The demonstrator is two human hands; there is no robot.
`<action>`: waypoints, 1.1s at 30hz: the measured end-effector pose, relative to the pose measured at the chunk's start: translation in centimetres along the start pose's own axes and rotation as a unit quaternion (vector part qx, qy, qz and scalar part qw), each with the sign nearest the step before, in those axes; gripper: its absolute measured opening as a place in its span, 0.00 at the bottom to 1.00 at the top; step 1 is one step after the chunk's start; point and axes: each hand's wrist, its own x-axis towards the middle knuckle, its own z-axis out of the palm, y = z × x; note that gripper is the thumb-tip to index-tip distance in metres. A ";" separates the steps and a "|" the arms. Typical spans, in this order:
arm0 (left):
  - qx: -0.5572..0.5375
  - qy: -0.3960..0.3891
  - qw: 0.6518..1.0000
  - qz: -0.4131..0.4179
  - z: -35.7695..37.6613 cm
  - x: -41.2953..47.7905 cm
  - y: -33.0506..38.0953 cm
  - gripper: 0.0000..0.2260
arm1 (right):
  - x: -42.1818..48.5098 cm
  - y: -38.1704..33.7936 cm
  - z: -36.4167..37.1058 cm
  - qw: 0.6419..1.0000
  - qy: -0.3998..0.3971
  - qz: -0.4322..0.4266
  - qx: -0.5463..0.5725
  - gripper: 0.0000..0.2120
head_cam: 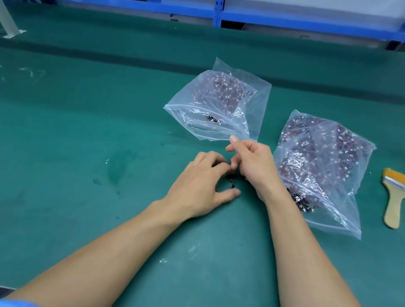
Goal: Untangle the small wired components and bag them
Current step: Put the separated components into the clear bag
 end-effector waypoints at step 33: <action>0.100 -0.005 0.988 0.114 -2.6 -0.1 -3.4 0.12 | -0.7 0.0 0.0 0.994 -0.006 -0.018 -0.110 0.15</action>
